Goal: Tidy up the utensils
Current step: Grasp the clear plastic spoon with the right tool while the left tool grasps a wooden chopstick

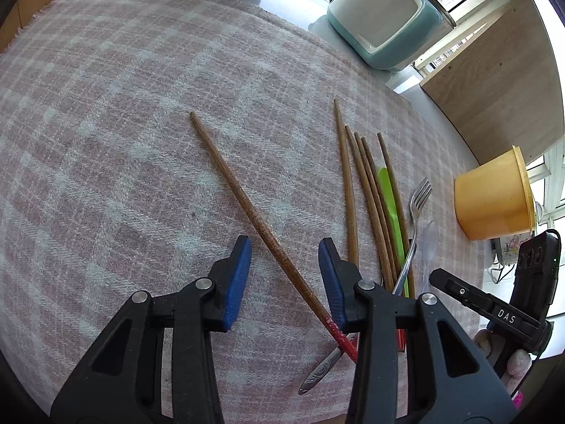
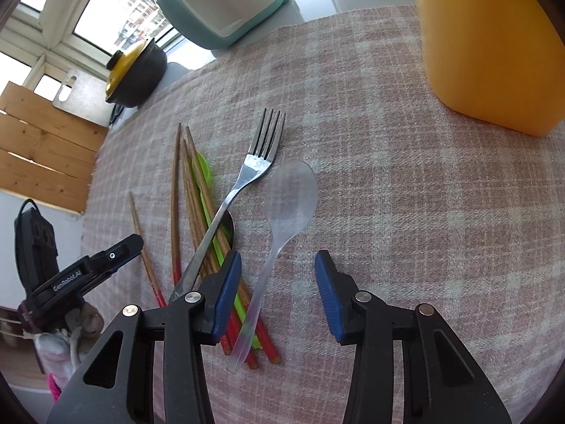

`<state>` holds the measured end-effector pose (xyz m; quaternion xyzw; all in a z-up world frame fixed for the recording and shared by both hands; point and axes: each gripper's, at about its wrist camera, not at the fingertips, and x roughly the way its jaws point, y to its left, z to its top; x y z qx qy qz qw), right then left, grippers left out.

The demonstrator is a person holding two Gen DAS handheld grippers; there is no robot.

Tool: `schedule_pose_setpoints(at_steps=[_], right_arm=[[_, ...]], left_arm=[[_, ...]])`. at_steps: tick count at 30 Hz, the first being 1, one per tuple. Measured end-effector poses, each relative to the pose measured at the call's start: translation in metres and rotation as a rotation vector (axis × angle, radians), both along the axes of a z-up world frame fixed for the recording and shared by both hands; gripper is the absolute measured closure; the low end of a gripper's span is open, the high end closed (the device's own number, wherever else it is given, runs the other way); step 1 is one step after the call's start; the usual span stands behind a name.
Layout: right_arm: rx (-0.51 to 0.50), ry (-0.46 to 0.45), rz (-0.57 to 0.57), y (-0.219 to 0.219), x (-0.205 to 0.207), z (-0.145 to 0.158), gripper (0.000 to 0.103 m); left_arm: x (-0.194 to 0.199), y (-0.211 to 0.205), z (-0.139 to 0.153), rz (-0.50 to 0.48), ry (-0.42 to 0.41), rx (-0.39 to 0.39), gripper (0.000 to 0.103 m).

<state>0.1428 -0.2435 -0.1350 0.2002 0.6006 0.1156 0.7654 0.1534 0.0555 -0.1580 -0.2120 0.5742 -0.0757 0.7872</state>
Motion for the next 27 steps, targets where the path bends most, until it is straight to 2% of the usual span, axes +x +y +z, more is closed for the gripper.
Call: schedule_pose_setpoints(at_steps=[9,12,17,22,27], right_arm=[[-0.049,0.022,0.019,0.016,0.005,0.002,0.066],[-0.111,0.019,0.049,0.028,0.007,0.003,0.071],[-0.141,0.037,0.054,0.032,0.010,0.000,0.093],[-0.108,0.049,0.027,0.026,0.010,-0.002,0.098],[-0.103,0.034,-0.005,0.016,0.005,0.004,0.099]], left_arm=[[0.010,-0.002,-0.003,-0.009,-0.017,0.033,0.085],[0.011,-0.001,-0.004,-0.017,-0.018,0.032,0.085],[0.014,0.001,-0.005,-0.025,-0.018,0.020,0.087],[0.015,0.006,-0.005,-0.030,-0.008,0.002,0.089],[0.015,0.007,-0.005,-0.055,-0.006,0.008,0.091]])
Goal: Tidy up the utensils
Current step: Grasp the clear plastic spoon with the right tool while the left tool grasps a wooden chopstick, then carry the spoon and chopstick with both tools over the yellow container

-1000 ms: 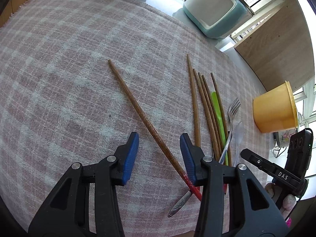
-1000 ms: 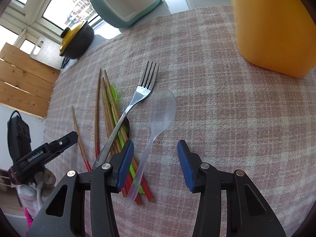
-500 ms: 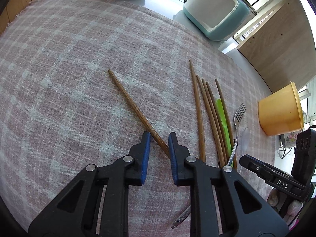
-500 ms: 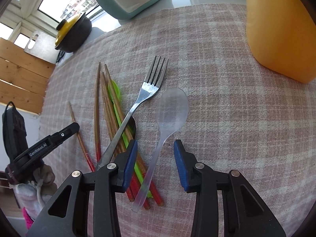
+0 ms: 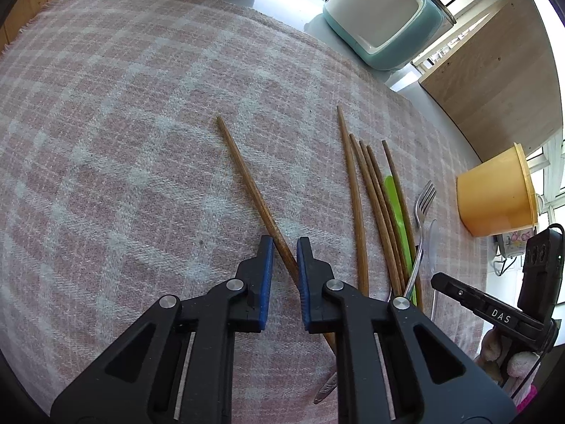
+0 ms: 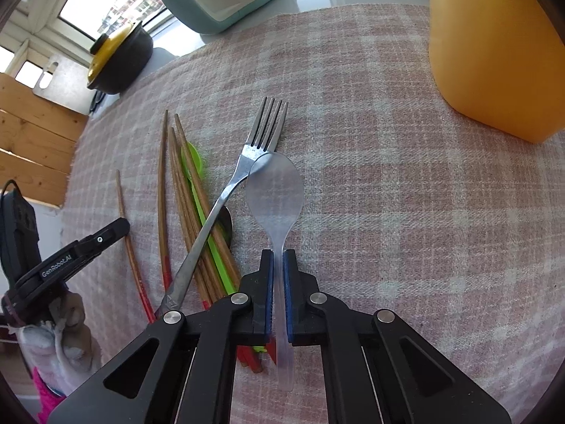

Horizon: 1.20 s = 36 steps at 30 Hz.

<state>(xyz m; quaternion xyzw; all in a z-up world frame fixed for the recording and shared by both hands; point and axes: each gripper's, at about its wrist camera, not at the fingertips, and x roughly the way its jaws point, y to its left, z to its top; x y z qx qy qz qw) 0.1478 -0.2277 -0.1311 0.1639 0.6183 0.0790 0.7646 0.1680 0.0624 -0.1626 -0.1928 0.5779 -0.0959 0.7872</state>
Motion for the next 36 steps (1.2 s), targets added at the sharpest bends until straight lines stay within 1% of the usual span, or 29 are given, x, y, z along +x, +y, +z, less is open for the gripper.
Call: schedule_pose_setpoints(at_steps=[4,5,6,10,12,13,16,20,24,29,31,36], right_arm=[[0.004,-0.030,-0.026,-0.007,-0.005,0.008,0.099],[0.005,-0.035,-0.027,-0.008,-0.006,0.010,0.099],[0.007,-0.041,-0.027,-0.009,-0.007,0.011,0.099],[-0.003,-0.065,-0.010,-0.013,-0.009,0.019,0.099],[-0.020,-0.073,0.005,-0.017,-0.011,0.023,0.099],[-0.028,-0.076,0.013,-0.018,-0.011,0.024,0.099],[-0.023,-0.082,0.018,-0.023,-0.015,0.028,0.099],[-0.002,-0.095,0.043,-0.024,-0.020,0.037,0.099],[0.006,-0.116,0.068,-0.025,-0.021,0.044,0.099],[0.020,-0.165,0.070,-0.027,-0.025,0.058,0.099],[0.020,-0.186,0.067,-0.029,-0.028,0.065,0.099],[0.024,-0.251,0.056,-0.034,-0.031,0.087,0.099]], left_arm=[[-0.004,0.004,0.004,-0.016,-0.007,0.013,0.093],[-0.005,0.005,0.007,-0.019,-0.012,0.016,0.098],[-0.006,0.005,0.009,-0.020,-0.017,0.019,0.099],[-0.009,0.006,0.019,-0.008,-0.046,0.037,0.099],[-0.008,0.004,0.018,-0.002,-0.052,0.070,0.099],[-0.007,0.003,0.016,0.004,-0.048,0.074,0.099],[-0.009,0.006,0.014,0.034,-0.030,0.060,0.099],[-0.017,0.006,0.029,0.053,-0.061,0.084,0.099],[-0.024,0.004,0.043,0.064,-0.093,0.077,0.099],[-0.029,-0.007,0.064,0.031,-0.139,0.072,0.099],[-0.030,-0.014,0.075,0.012,-0.169,0.075,0.099],[-0.029,-0.035,0.104,-0.029,-0.229,0.052,0.099]])
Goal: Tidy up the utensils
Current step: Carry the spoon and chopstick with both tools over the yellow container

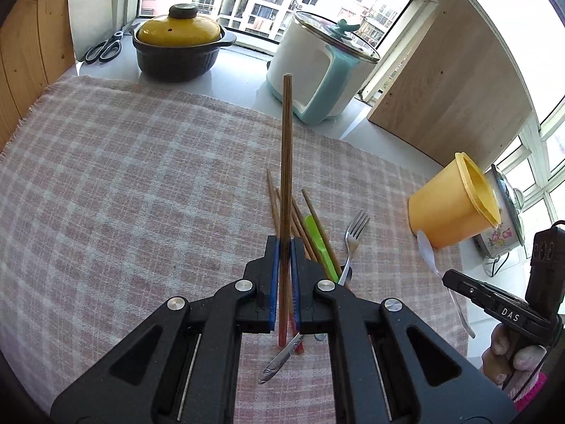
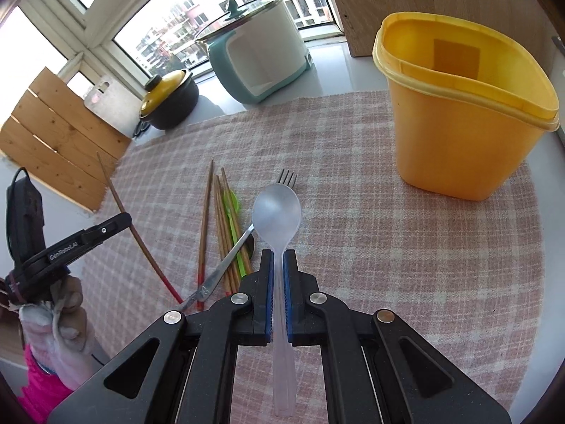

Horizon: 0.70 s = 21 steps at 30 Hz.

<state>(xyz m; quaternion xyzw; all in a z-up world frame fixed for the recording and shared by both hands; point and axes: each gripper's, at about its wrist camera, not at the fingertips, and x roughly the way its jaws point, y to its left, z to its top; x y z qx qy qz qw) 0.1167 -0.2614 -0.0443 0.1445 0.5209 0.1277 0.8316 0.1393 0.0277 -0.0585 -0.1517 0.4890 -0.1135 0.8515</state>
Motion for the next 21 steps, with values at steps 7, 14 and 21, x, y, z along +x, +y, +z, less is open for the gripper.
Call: schedule_pose_setpoints(at_steps=[7,14,21], right_arm=[[-0.021,-0.097,-0.031,-0.017,-0.004,0.035,0.099],[-0.030,-0.188,-0.073,-0.039,-0.006,0.064,0.099],[-0.050,-0.288,-0.133,-0.065,0.009,0.090,0.099]], left_arm=[[0.005,-0.029,0.033,-0.069,-0.077,-0.029,0.099],[0.009,-0.056,0.060,-0.127,-0.143,-0.039,0.099],[0.022,-0.092,0.095,-0.199,-0.208,-0.072,0.099]])
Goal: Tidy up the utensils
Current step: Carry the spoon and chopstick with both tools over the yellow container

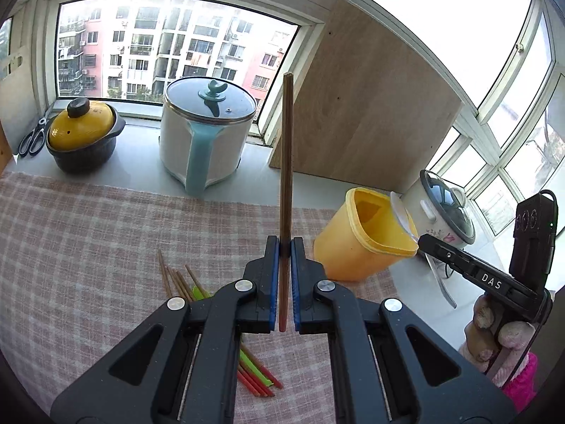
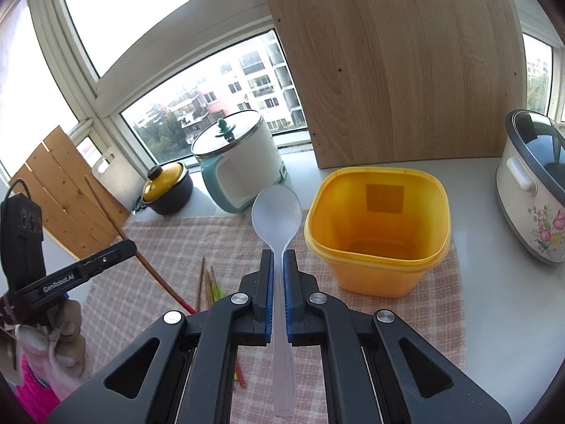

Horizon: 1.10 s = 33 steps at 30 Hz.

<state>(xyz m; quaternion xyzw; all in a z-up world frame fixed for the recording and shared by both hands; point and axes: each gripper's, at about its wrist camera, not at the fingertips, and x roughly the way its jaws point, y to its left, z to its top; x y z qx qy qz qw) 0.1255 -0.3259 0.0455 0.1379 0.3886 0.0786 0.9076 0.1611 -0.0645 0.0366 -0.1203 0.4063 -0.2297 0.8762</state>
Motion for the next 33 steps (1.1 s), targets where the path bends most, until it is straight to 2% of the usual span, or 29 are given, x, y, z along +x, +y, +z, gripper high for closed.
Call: schedule_pose_setpoints(at_steps=[8,14,23,33], right_arm=[[-0.056,-0.122,-0.062,-0.030,0.026,0.014,0.099],[-0.060,-0.156,-0.072,-0.053,0.054,0.007,0.099],[-0.047,-0.167,-0.082,-0.072,0.074,-0.015,0.099],[-0.046,-0.136,-0.068,-0.076,0.079,-0.035,0.099]], left_arm=[[0.022,-0.050,0.033,-0.062,-0.075,-0.019,0.099],[0.040,-0.093,0.047,-0.082,-0.099,-0.042,0.099],[0.067,-0.140,0.036,-0.095,-0.074,-0.027,0.099],[0.078,-0.156,0.015,-0.095,-0.045,-0.001,0.099]])
